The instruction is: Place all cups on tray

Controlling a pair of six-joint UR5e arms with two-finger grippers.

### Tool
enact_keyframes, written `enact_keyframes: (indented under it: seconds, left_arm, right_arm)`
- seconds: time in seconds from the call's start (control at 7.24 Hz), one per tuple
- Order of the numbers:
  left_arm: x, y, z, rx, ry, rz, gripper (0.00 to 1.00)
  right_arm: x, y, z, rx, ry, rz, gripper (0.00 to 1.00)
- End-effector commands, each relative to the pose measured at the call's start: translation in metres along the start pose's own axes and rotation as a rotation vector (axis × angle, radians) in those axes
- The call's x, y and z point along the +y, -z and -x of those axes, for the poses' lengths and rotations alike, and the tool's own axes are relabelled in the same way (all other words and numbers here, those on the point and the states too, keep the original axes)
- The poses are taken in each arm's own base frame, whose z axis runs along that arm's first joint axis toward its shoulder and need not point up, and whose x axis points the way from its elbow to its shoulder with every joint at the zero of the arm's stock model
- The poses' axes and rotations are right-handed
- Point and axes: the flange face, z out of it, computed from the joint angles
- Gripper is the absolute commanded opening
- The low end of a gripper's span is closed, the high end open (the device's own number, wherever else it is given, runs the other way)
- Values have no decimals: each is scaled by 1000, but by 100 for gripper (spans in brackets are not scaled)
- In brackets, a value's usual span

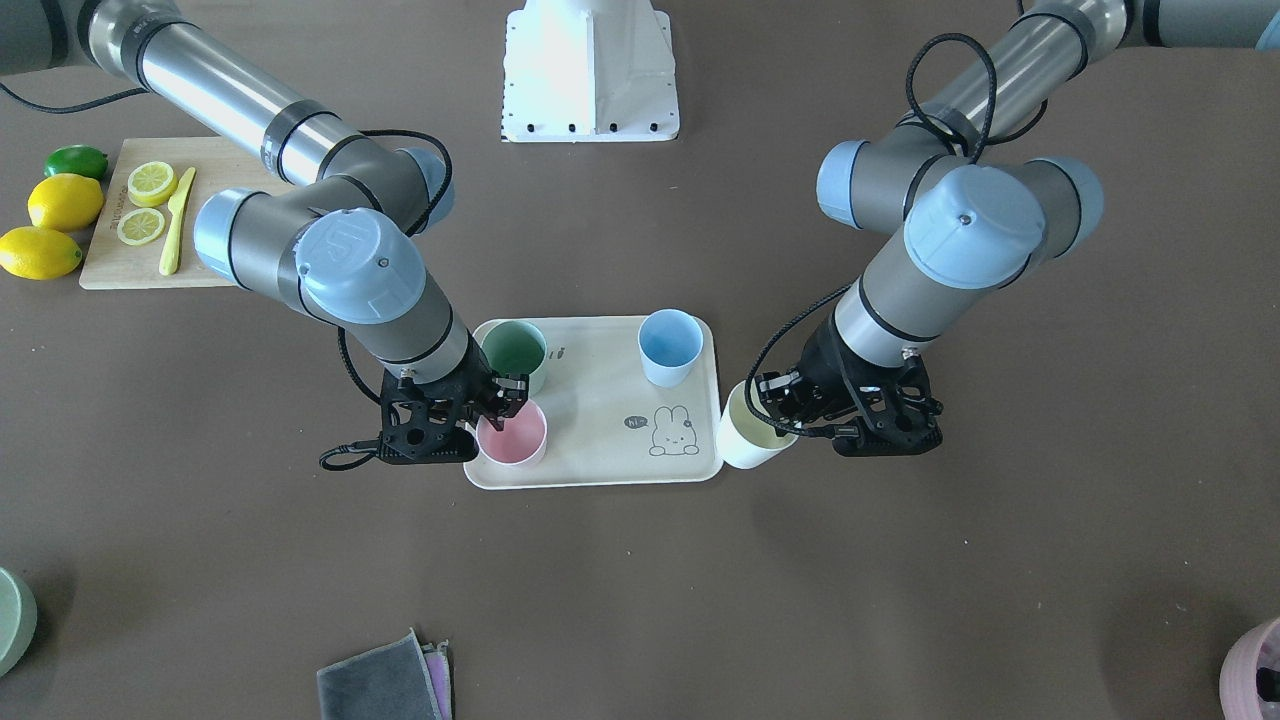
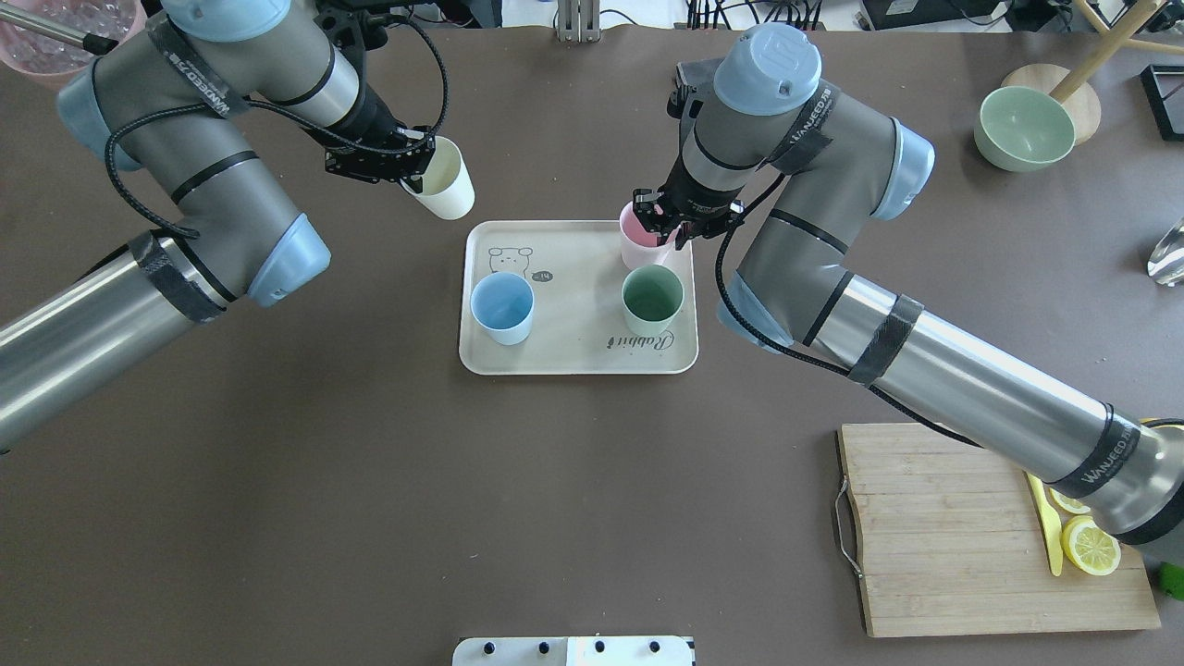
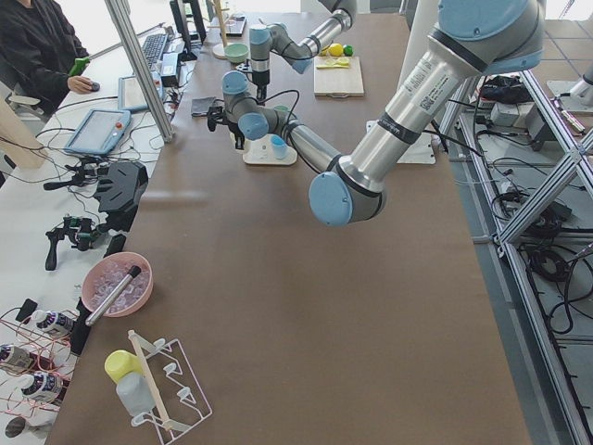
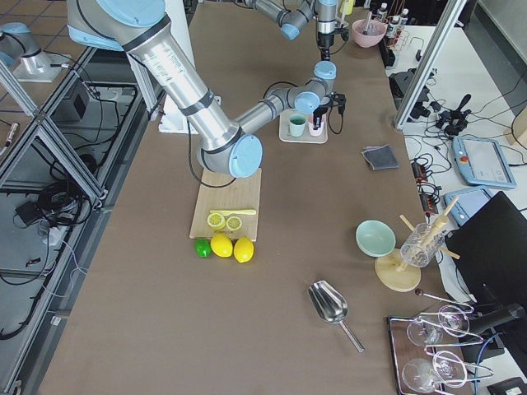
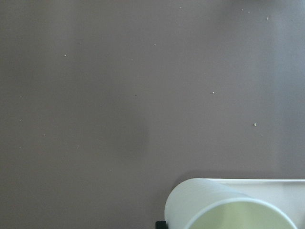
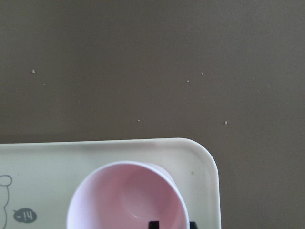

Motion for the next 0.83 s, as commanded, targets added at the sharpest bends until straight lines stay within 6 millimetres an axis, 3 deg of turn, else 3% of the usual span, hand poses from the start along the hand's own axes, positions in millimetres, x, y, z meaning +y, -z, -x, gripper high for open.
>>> enact_keyframes:
  seconds: [0.0,0.28,0.55,0.69]
  left_arm:
    - [36,-32,-34,-18,-9,-10,0]
    - [63,-53,-50,-27,-10,1,0]
    - [70,-69,-56,-54,-21,-23,0]
    - [69,-73,-55,-61,-22,-22,86]
  right_arm:
    - [-25,34,-4,-31,-51,-19,100]
    - [-54,63,-34,-52,-86,-15,100]
    - [-64,67,-71,-32,-52,-39,100]
    - [-61,67,-82,-26,-9,-47,100]
